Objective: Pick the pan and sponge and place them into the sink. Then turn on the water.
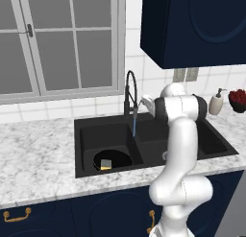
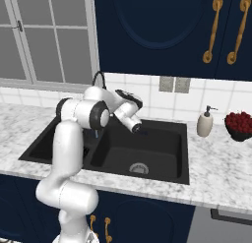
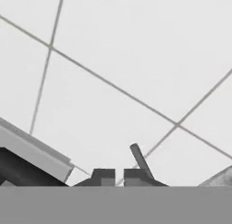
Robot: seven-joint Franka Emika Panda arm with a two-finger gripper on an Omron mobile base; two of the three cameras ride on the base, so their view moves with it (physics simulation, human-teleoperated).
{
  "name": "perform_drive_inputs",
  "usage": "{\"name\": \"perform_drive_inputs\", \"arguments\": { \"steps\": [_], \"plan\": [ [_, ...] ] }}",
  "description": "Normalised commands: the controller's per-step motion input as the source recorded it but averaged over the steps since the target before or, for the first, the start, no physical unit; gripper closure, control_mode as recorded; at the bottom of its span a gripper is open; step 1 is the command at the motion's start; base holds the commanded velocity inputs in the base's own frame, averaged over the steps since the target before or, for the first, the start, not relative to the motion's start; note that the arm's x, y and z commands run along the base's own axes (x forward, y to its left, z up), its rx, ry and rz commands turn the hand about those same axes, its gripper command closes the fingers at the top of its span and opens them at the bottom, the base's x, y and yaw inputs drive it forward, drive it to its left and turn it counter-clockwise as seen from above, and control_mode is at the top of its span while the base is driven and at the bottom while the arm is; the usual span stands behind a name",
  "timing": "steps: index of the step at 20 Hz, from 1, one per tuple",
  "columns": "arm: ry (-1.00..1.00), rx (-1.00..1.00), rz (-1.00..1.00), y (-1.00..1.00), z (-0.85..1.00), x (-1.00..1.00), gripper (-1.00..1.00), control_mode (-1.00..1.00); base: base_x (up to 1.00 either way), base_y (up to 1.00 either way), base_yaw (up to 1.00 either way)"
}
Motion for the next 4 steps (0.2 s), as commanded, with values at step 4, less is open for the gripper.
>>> {"name": "perform_drive_inputs", "arguments": {
  "steps": [4],
  "plan": [
    [-0.1, 0.2, 0.0, -0.32, 0.43, -0.85, 1.0, -1.0, 0.0, 0.0, 0.0]
  ]
}}
